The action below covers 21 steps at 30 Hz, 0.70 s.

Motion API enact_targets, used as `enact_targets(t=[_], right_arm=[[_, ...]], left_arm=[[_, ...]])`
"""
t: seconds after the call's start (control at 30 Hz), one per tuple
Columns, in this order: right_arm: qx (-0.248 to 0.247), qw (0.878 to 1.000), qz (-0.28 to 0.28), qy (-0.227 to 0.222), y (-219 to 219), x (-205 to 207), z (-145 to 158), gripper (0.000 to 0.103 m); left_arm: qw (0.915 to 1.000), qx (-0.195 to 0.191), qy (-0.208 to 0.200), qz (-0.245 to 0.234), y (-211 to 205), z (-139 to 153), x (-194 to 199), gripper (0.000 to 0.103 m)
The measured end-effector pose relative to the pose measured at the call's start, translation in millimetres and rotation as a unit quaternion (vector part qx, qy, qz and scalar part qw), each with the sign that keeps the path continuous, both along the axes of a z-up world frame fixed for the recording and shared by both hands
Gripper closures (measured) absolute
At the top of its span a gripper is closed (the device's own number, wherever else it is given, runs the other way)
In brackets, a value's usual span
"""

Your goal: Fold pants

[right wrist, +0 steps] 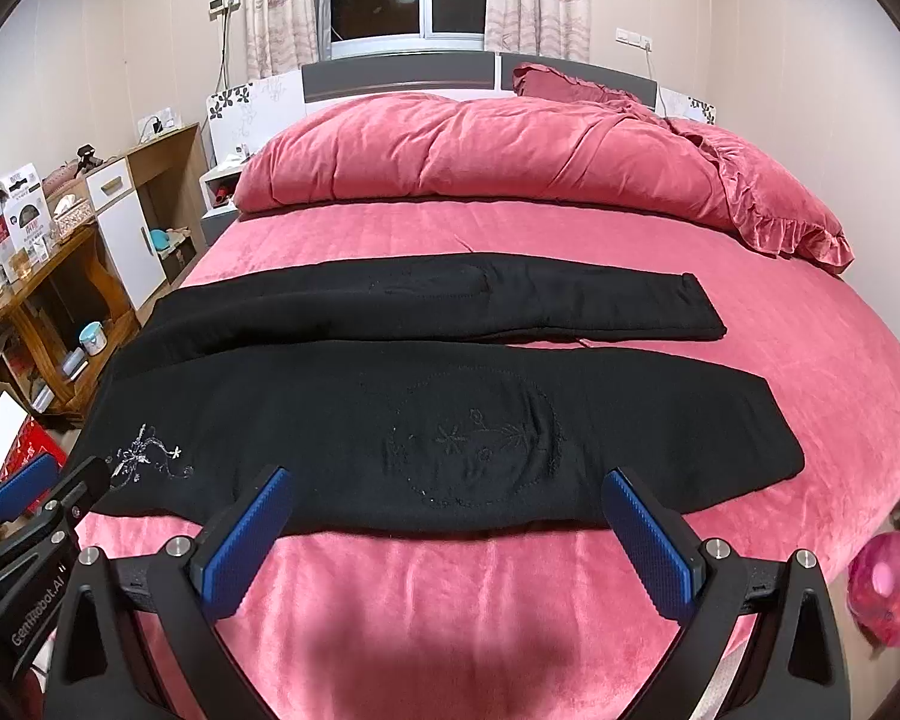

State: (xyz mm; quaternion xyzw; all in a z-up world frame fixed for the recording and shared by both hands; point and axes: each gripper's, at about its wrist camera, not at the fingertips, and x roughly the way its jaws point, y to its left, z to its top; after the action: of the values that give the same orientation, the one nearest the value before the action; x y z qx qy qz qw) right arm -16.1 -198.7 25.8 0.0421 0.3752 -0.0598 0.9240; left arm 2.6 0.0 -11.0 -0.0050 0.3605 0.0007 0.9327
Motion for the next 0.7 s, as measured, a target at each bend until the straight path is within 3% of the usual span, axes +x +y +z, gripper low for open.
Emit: enact_targets(t=[0.4,0.47,0.57,0.6,0.63,0.7], right_arm=[[0.009,1.000,0.014,-0.002,-12.5,9.9,-11.0,0.000],[0.026,0.999,0.040,0.021,-19.0,18.2,-22.6,0.000],[0.044,0.997,0.020,0.056,-40.5,25.0,-42.1,0.000],[0.053,0.997,0.013,0.062,-48.1,26.0,-46.4,0.000],[0.065,0.995,0.006,0.069,-56.8,27.4,-51.2,0.000],[0.097,0.993,-0.011,0.073,-80.3,29.3,-60.3,0.000]], left_arm=[[0.9993,-0.018,0.029,0.013,15.9,-16.0,13.3,0.053],[0.9972,-0.044,0.061,0.004,23.2,-23.0,19.3,0.053],[0.9860,-0.108,0.126,-0.018,38.3,-40.6,31.4,0.053],[0.9839,-0.120,0.131,-0.023,42.4,-46.5,36.0,0.053],[0.9796,-0.129,0.153,-0.022,45.8,-52.8,39.2,0.053],[0.9789,-0.127,0.159,-0.014,56.2,-63.0,43.9,0.053]])
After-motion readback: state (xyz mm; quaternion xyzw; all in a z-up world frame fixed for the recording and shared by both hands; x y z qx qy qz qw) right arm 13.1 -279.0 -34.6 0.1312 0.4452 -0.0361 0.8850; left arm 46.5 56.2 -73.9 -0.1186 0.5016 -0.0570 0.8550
